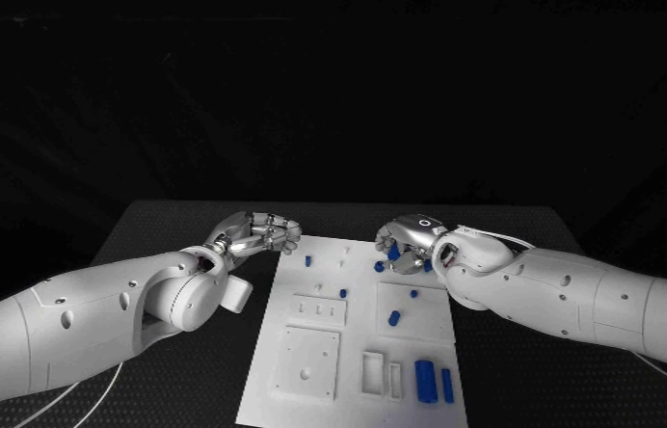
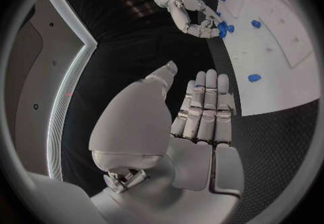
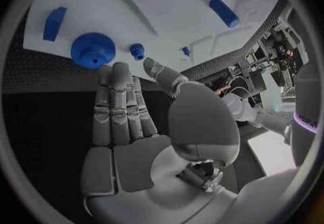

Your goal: Assemble the parts on the task board

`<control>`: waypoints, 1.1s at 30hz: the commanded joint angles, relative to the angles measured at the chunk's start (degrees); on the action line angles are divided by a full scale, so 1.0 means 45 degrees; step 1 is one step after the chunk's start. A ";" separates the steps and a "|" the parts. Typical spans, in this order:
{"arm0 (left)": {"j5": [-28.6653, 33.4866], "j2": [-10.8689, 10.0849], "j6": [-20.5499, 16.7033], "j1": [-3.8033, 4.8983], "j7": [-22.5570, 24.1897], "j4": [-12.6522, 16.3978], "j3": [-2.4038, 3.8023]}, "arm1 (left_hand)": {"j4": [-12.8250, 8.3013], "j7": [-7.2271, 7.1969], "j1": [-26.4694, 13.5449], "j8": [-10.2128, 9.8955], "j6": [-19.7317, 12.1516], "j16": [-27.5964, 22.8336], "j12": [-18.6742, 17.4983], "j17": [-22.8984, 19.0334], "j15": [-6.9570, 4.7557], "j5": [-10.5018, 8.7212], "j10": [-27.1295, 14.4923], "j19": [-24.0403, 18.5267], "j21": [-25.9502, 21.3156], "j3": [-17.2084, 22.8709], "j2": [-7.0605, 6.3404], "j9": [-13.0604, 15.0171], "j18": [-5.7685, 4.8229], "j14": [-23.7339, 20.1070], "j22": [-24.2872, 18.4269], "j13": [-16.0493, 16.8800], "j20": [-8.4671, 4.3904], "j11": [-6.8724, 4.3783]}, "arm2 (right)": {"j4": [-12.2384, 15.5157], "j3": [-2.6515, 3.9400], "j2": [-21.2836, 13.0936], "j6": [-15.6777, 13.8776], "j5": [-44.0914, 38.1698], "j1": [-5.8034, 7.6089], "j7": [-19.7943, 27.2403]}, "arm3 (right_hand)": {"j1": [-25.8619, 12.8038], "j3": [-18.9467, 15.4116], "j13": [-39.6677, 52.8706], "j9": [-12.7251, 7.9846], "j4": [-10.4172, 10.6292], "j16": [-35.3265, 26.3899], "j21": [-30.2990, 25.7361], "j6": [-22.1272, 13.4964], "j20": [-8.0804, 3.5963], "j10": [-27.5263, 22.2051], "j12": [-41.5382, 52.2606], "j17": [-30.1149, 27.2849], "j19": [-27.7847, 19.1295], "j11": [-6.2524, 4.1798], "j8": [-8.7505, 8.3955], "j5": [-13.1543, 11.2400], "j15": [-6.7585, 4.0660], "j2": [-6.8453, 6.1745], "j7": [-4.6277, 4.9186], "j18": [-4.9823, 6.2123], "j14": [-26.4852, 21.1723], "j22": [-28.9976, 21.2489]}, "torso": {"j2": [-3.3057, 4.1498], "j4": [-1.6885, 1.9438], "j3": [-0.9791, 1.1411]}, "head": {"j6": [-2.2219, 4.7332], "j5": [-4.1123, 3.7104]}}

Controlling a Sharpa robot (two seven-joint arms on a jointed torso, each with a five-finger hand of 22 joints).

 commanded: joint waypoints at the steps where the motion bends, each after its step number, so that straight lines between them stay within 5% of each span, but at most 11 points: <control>1: -0.0055 0.0006 0.0222 0.0014 0.0110 0.0040 0.0016 | 0.0016 0.0002 -0.0138 -0.0060 0.0105 -0.0056 -0.0065 0.0015 -0.0019 -0.0051 0.0102 0.0038 -0.0008 -0.0052 0.0013 -0.0020 0.0127 0.0094 0.0210 -0.0015 -0.0019 0.0014 | -0.0046 0.0004 0.0059 0.0162 -0.0480 -0.0071 -0.0178 | 0.0021 0.0088 -0.0016 0.0006 -0.0003 0.0075 0.0086 0.0125 -0.0049 0.0104 -0.0084 0.0023 0.0069 0.0008 -0.0060 -0.0081 0.0012 -0.0129 -0.0010 0.0111 0.0080 0.0328 | 0.0135 0.0047 -0.0028 | 0.0009 -0.0014; 13: -0.0054 0.0002 0.0247 0.0014 0.0066 -0.0003 0.0016 | 0.0059 0.0008 -0.0173 -0.0080 0.0106 -0.0075 -0.0098 0.0022 -0.0018 -0.0048 0.0115 0.0036 -0.0012 -0.0069 0.0025 -0.0043 0.0123 0.0097 0.0211 -0.0020 -0.0021 0.0017 | -0.0214 0.0004 0.0142 0.0274 -0.0758 -0.0185 -0.0241 | -0.0040 0.0139 -0.0014 0.0034 0.0013 0.0303 0.0342 0.0212 -0.0103 0.0191 -0.0062 0.0110 0.0094 -0.0027 -0.0049 -0.0075 -0.0023 -0.0132 -0.0069 0.0111 0.0098 0.0333 | 0.0340 0.0060 -0.0081 | 0.0021 -0.0027; 33: -0.0054 0.0022 0.0344 0.0012 0.0006 -0.0036 0.0017 | 0.0088 0.0021 -0.0165 -0.0116 0.0093 -0.0110 -0.0155 0.0031 -0.0016 -0.0011 0.0119 0.0024 -0.0022 -0.0070 0.0058 -0.0080 0.0119 0.0091 0.0212 -0.0031 -0.0022 0.0024 | -0.0362 0.0004 0.0341 0.0289 -0.1142 -0.0311 -0.0211 | 0.0000 0.0843 0.0273 0.0292 0.0309 0.1517 0.1635 0.0889 -0.0408 0.0980 0.0157 0.0640 0.0276 -0.0325 0.0215 -0.0170 -0.0311 0.0055 -0.0276 0.0111 0.0184 0.0347 | 0.0384 0.0063 -0.0053 | 0.0003 -0.0049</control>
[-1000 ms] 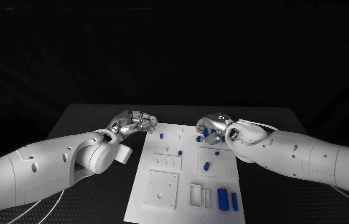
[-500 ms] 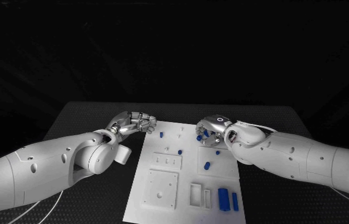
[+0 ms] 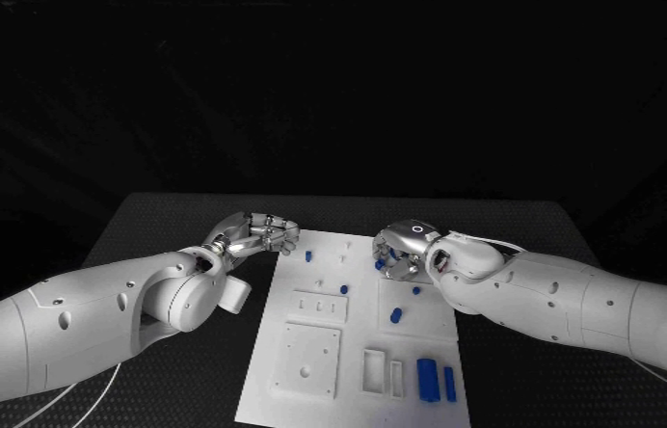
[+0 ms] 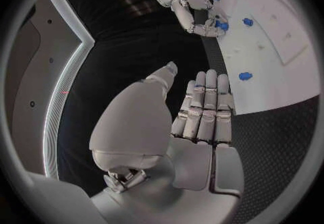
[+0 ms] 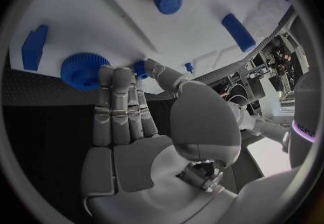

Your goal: Assemble the parts on the task board

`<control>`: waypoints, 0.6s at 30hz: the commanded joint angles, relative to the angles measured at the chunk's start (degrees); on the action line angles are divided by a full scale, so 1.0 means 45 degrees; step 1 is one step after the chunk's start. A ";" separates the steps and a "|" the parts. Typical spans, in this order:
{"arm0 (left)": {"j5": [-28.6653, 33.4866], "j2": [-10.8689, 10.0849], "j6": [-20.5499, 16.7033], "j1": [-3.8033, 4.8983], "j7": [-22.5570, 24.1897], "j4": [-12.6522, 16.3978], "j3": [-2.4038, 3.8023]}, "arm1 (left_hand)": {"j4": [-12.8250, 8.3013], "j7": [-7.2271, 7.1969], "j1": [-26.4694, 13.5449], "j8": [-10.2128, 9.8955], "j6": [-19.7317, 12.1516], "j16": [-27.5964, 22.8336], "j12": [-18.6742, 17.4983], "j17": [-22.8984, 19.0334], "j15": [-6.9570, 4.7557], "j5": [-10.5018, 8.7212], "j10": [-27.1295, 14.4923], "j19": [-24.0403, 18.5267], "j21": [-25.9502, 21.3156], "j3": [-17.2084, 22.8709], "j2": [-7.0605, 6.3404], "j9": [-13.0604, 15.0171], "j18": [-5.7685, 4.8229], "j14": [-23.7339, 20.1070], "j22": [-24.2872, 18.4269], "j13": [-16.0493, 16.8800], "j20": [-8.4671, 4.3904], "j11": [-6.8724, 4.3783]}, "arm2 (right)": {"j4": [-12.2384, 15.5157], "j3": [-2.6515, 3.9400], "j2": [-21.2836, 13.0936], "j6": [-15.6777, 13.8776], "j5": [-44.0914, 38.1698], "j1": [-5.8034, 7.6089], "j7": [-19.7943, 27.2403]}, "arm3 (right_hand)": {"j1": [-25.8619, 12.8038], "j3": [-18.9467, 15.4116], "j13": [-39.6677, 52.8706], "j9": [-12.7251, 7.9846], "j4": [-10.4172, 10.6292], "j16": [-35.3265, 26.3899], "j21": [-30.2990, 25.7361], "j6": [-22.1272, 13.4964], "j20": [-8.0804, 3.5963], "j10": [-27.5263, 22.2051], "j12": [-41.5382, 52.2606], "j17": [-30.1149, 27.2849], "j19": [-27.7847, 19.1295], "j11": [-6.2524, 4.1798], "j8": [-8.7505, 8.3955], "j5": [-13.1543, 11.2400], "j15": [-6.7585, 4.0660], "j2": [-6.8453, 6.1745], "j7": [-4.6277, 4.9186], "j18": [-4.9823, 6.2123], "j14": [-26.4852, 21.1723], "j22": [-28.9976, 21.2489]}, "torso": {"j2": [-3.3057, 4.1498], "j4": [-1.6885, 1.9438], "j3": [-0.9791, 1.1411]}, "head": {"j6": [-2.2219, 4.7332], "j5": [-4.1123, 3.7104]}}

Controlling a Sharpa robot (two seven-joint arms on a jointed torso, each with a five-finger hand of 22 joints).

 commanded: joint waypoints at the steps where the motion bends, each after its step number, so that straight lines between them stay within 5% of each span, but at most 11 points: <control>1: -0.0049 0.0015 0.0237 0.0012 0.0057 0.0034 0.0013 | 0.0055 0.0021 -0.0115 -0.0068 0.0093 -0.0062 -0.0057 0.0012 -0.0015 -0.0011 0.0073 0.0023 -0.0022 -0.0039 0.0005 -0.0021 0.0160 0.0091 0.0218 -0.0017 -0.0023 -0.0022 | -0.0009 -0.0020 0.0005 0.0184 -0.0366 -0.0036 -0.0091 | 0.0008 0.0149 0.0073 0.0056 0.0050 0.0179 0.0211 0.0136 -0.0125 0.0142 0.0053 0.0088 -0.0054 -0.0009 0.0102 -0.0073 -0.0122 0.0095 -0.0004 0.0181 -0.0028 0.0357 | 0.0019 -0.0001 0.0012 | -0.0020 -0.0007; 18: -0.0049 0.0040 0.0256 0.0012 0.0008 -0.0047 0.0015 | 0.0057 0.0034 -0.0097 -0.0099 0.0069 -0.0083 -0.0100 0.0019 -0.0015 -0.0012 0.0066 0.0016 -0.0026 -0.0052 -0.0010 -0.0048 0.0160 0.0089 0.0220 -0.0026 -0.0024 -0.0014 | 0.0132 -0.0009 -0.0048 -0.0379 -0.0497 -0.0035 -0.0646 | -0.0080 0.0879 0.0628 0.0543 0.0385 0.1437 0.1753 0.0834 -0.0443 0.0950 0.0301 0.0774 -0.0030 -0.0364 0.0475 -0.0073 -0.0474 0.0429 -0.0311 0.0181 -0.0009 0.0343 | 0.0034 0.0009 0.0021 | 0.0020 -0.0026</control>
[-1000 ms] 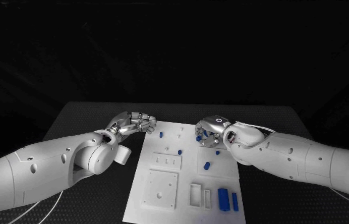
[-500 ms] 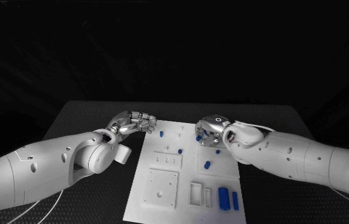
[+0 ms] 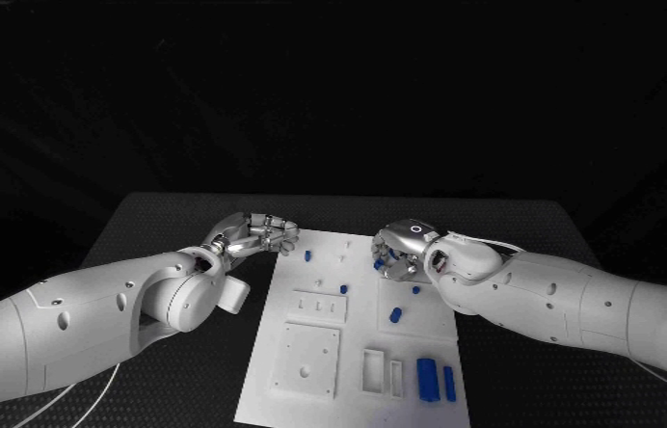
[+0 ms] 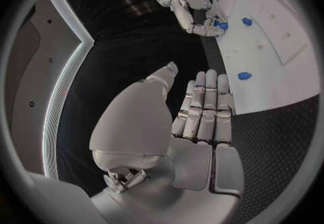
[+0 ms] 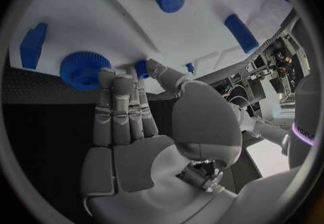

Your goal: Assemble the parts on the task board

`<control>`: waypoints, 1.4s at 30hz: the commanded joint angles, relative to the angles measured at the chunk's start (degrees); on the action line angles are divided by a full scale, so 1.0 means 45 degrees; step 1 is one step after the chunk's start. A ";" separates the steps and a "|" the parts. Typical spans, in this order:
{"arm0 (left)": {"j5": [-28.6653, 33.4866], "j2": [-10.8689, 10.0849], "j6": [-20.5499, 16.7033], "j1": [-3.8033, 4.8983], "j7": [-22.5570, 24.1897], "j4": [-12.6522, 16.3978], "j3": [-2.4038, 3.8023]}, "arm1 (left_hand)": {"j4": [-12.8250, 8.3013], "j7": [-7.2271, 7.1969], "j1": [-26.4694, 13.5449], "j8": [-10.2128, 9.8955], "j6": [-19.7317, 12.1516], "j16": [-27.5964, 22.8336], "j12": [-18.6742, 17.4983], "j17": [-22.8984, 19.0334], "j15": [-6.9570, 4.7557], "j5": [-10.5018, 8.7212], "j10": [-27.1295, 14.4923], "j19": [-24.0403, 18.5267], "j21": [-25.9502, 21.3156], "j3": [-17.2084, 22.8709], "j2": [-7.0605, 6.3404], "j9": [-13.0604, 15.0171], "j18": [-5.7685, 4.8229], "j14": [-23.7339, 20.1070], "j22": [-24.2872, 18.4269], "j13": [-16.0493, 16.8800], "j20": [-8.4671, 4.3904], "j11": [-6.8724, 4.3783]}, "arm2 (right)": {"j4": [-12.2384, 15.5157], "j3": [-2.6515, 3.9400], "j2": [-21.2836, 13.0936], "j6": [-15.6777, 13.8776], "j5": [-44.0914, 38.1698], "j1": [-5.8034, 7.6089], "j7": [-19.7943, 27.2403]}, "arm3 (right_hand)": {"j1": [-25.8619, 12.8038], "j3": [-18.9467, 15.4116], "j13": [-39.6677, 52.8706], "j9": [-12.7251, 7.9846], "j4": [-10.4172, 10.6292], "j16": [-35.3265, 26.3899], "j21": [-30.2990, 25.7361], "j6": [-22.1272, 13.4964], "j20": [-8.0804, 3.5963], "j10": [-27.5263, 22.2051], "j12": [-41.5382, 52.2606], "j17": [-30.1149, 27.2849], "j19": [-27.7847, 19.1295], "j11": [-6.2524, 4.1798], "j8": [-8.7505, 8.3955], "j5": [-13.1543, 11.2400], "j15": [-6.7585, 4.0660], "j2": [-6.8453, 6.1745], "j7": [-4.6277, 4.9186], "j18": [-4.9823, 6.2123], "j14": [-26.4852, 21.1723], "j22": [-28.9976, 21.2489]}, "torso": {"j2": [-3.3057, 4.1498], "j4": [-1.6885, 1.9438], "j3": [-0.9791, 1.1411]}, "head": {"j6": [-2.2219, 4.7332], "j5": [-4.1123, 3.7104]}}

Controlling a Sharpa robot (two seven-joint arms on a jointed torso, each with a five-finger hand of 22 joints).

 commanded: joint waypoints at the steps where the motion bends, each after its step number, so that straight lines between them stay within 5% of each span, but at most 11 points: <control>1: -0.0047 0.0023 0.0213 0.0012 0.0035 0.0002 0.0012 | 0.0057 0.0037 -0.0096 -0.0055 0.0064 -0.0085 -0.0054 0.0022 -0.0014 -0.0013 0.0067 0.0016 -0.0027 -0.0054 -0.0012 -0.0024 0.0177 0.0089 0.0223 -0.0022 -0.0024 -0.0013 | 0.0039 -0.0003 -0.0047 -0.0204 -0.0234 -0.0020 -0.0380 | 0.0035 0.0081 0.0060 0.0131 0.0002 0.0076 0.0087 0.0100 -0.0085 0.0106 0.0052 0.0024 0.0007 0.0030 0.0046 0.0039 -0.0098 0.0138 -0.0024 0.0179 -0.0003 0.0332 | 0.0004 0.0001 0.0005 | 0.0023 0.0002; 7: -0.0047 0.0009 0.0230 0.0012 0.0005 -0.0003 0.0012 | 0.0069 0.0058 -0.0092 -0.0093 0.0022 -0.0100 -0.0090 0.0030 -0.0013 -0.0011 0.0062 0.0014 -0.0029 -0.0067 -0.0021 -0.0051 0.0175 0.0092 0.0225 -0.0029 -0.0023 -0.0003 | 0.0269 0.0080 -0.0177 -0.0305 -0.0234 -0.0008 -0.0549 | 0.0024 0.0160 0.0121 0.0182 0.0002 0.0156 0.0228 0.0128 -0.0108 0.0139 0.0047 0.0054 -0.0016 0.0013 0.0055 0.0039 -0.0115 0.0135 -0.0038 0.0179 -0.0025 0.0325 | 0.0009 -0.0010 0.0007 | 0.0064 0.0020; 15: -0.0047 0.0010 0.0201 0.0014 0.0004 -0.0024 0.0012 | 0.0077 0.0069 -0.0088 -0.0113 0.0003 -0.0115 -0.0113 0.0034 -0.0010 -0.0010 0.0060 0.0009 -0.0033 -0.0075 -0.0029 -0.0067 0.0173 0.0086 0.0225 -0.0034 -0.0022 0.0002 | 0.0541 0.0436 -0.0129 -0.0664 -0.0515 0.0211 -0.1009 | 0.0008 0.0236 0.0191 0.0240 0.0004 0.0237 0.0378 0.0171 -0.0133 0.0184 0.0047 0.0078 -0.0030 -0.0006 0.0069 0.0039 -0.0133 0.0094 -0.0058 0.0179 -0.0039 0.0319 | 0.0013 -0.0017 0.0001 | 0.0185 0.0014; 27: -0.0047 0.0084 0.0193 0.0014 0.0037 -0.0125 0.0016 | 0.0081 0.0075 -0.0078 -0.0124 -0.0002 -0.0130 -0.0134 0.0038 -0.0007 -0.0005 0.0063 0.0002 -0.0037 -0.0080 -0.0035 -0.0079 0.0171 0.0081 0.0225 -0.0037 -0.0020 0.0002 | -0.0336 0.0457 0.1111 -0.1422 -0.1659 0.0252 -0.1705 | 0.0040 0.0406 0.0284 0.0319 0.0005 0.0345 0.0579 0.0275 -0.0176 0.0254 0.0034 0.0088 -0.0045 -0.0035 0.0090 0.0040 -0.0162 -0.0060 -0.0102 0.0179 -0.0038 0.0303 | 0.0039 0.0017 0.0008 | 0.0302 0.0031; 42: -0.0048 0.0119 0.0208 0.0017 0.0038 -0.0095 0.0045 | 0.0076 0.0076 -0.0045 -0.0134 0.0003 -0.0157 -0.0164 0.0042 -0.0001 0.0004 0.0072 -0.0016 -0.0047 -0.0083 -0.0037 -0.0094 0.0168 0.0065 0.0225 -0.0040 -0.0015 -0.0001 | -0.0971 0.0459 0.2045 -0.1082 -0.1921 0.0185 -0.1895 | 0.0057 0.0560 0.0332 0.0352 0.0062 0.0399 0.0678 0.0314 -0.0192 0.0277 0.0010 0.0083 -0.0056 -0.0043 0.0077 0.0039 -0.0170 -0.0162 -0.0116 0.0179 -0.0044 0.0291 | 0.0094 0.0078 -0.0012 | 0.0288 0.0050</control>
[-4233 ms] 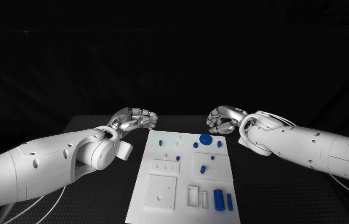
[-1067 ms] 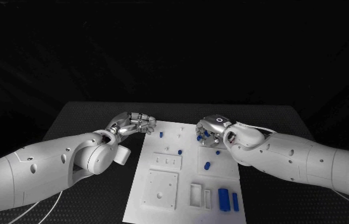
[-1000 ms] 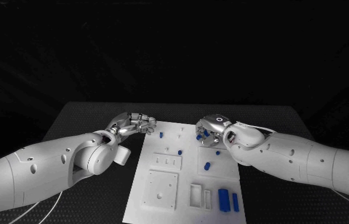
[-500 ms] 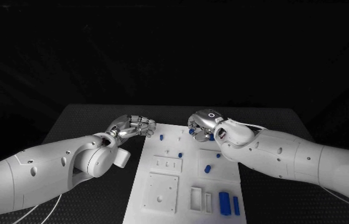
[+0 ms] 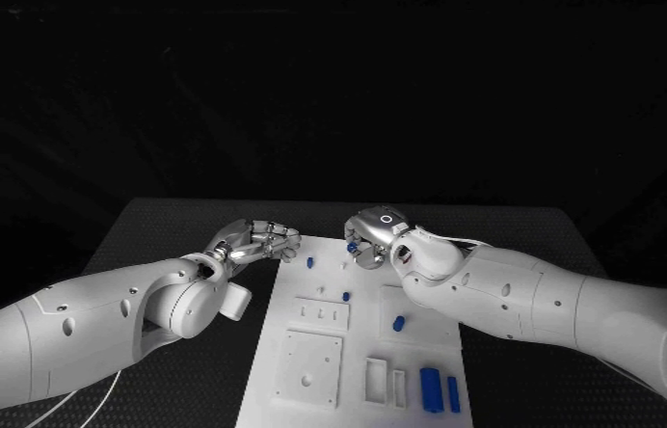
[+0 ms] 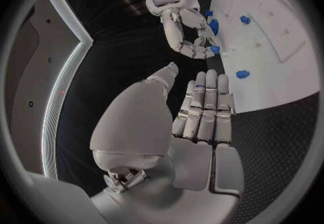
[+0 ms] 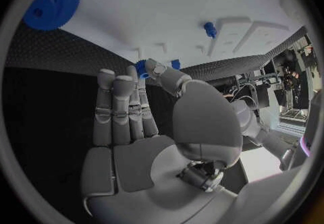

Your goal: Assemble the parts on the task board

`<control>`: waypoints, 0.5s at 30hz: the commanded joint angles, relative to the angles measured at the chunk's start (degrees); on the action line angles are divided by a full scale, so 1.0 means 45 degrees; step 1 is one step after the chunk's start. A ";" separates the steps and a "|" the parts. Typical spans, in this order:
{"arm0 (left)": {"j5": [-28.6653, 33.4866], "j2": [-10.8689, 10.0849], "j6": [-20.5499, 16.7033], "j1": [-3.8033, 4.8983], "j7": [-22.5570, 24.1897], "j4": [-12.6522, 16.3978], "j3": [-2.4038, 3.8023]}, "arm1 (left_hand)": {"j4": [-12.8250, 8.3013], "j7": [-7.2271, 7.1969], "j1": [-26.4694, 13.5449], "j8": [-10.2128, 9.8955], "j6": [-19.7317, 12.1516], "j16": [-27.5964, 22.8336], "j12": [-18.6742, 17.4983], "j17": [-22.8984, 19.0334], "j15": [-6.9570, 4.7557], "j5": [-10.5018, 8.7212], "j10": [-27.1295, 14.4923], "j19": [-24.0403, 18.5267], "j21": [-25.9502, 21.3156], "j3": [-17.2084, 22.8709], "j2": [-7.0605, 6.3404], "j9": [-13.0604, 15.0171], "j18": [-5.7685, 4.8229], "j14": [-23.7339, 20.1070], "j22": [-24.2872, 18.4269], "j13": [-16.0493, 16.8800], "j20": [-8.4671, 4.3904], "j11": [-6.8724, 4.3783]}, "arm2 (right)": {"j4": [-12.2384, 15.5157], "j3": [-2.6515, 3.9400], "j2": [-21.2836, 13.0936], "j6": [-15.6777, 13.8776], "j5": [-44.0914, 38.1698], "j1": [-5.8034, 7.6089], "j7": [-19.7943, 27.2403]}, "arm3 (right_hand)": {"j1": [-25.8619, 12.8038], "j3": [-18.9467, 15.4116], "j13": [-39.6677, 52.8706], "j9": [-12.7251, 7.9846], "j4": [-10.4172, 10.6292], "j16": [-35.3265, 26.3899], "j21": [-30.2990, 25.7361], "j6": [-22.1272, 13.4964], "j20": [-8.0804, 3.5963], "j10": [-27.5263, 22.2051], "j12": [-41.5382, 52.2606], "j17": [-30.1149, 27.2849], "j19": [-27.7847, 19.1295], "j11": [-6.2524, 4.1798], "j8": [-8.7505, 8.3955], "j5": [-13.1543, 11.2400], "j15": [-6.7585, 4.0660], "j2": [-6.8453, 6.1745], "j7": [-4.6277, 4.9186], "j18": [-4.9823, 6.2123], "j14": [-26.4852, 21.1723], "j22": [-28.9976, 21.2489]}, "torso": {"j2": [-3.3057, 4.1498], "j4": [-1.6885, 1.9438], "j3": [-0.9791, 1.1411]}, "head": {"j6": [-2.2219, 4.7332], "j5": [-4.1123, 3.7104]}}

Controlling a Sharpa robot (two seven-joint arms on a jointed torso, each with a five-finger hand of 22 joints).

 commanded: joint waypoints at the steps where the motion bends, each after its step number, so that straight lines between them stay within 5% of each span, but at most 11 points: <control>1: -0.0046 0.0011 0.0183 0.0016 0.0101 0.0048 0.0030 | 0.0046 0.0076 -0.0044 -0.0085 0.0004 -0.0060 -0.0066 0.0019 -0.0001 0.0004 0.0073 -0.0016 -0.0048 -0.0054 -0.0037 -0.0017 0.0251 0.0065 0.0220 -0.0018 -0.0015 -0.0002 | -0.0061 0.0002 0.0095 0.0113 -0.0400 -0.0010 -0.0174 | 0.0002 0.0088 -0.0022 0.0347 0.0010 0.0054 0.0039 0.0154 -0.0056 0.0051 0.0078 0.0015 -0.0011 0.0001 0.0032 0.0038 -0.0130 -0.0104 -0.0045 0.0308 -0.0002 0.0289 | 0.0031 0.0029 -0.0022 | -0.0021 -0.0015; 15: -0.0048 0.0011 0.0205 0.0017 0.0084 0.0060 0.0055 | 0.0056 0.0078 -0.0050 -0.0088 0.0008 -0.0069 -0.0079 0.0023 0.0003 0.0001 0.0079 -0.0020 -0.0051 -0.0063 -0.0040 -0.0024 0.0247 0.0064 0.0220 -0.0020 -0.0009 -0.0001 | -0.0268 0.0002 0.0216 0.0308 -0.0526 -0.0031 -0.0234 | 0.0000 0.0113 -0.0011 0.0354 0.0020 0.0066 0.0059 0.0155 -0.0058 0.0054 0.0070 0.0013 -0.0019 0.0002 0.0024 0.0038 -0.0129 -0.0120 -0.0045 0.0308 -0.0003 0.0287 | 0.0035 0.0007 -0.0004 | -0.0132 0.0038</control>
